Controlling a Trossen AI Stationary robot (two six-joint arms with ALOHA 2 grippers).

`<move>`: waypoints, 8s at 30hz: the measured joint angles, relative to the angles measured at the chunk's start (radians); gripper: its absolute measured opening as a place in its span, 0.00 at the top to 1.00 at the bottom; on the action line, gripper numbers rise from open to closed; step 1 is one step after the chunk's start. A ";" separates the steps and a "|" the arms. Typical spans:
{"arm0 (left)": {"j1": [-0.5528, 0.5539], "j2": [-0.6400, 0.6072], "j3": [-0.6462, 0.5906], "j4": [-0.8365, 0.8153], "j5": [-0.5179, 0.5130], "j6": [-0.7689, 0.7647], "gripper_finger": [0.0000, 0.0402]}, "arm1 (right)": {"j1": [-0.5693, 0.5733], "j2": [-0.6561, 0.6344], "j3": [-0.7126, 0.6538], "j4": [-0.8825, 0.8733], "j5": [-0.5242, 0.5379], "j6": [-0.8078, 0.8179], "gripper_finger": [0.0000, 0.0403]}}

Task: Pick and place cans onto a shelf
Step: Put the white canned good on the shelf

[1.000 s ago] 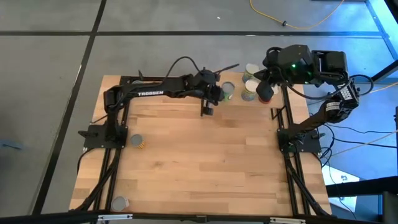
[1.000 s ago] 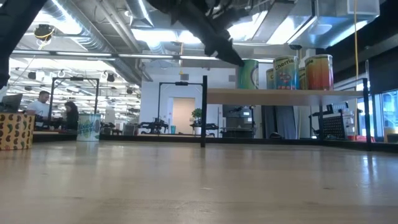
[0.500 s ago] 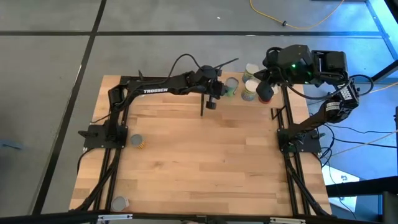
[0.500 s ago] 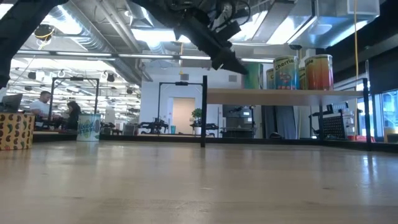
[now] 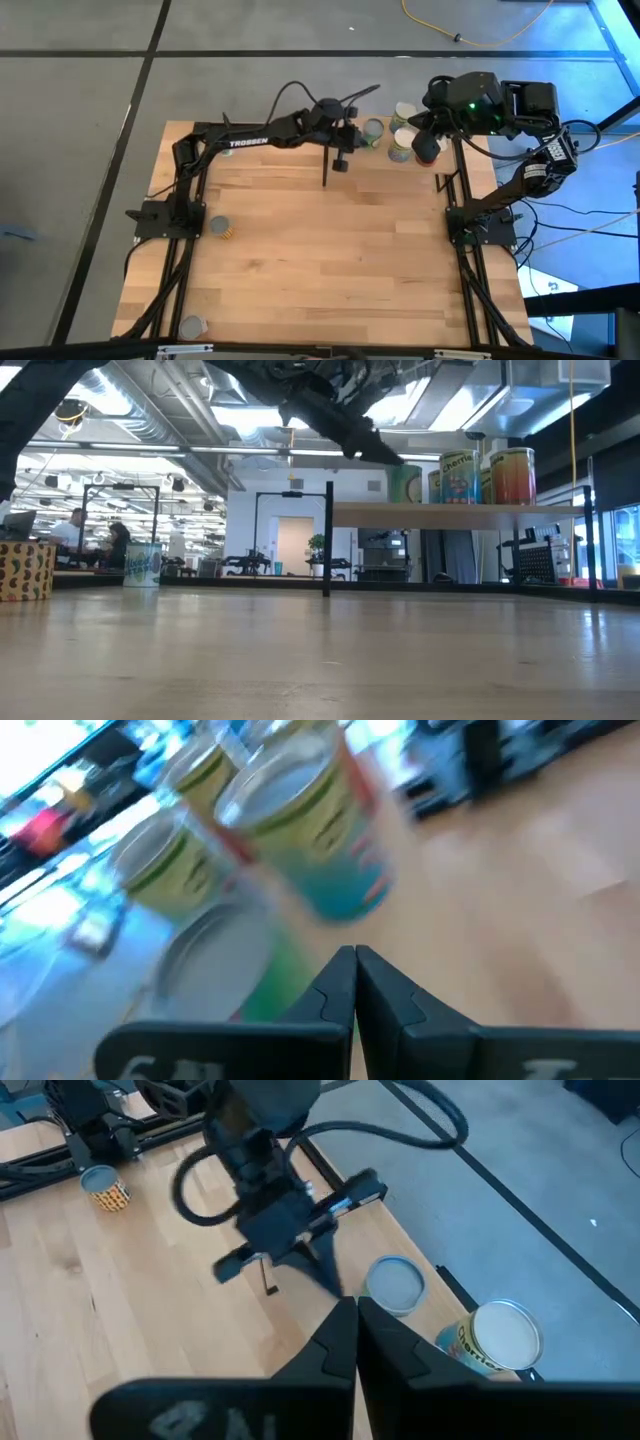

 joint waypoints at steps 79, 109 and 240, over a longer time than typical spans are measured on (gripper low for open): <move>0.321 -0.379 0.000 -1.330 -0.578 -1.046 0.88 | 0.000 0.000 0.000 0.000 -0.010 -0.033 0.98; 0.587 -0.026 -0.101 -1.440 -0.574 -1.101 0.87 | -0.001 0.010 0.000 0.000 -0.001 -0.028 0.98; -0.601 0.082 0.065 -1.143 -0.266 -0.450 0.92 | -0.001 0.010 0.000 0.000 -0.167 -0.167 0.98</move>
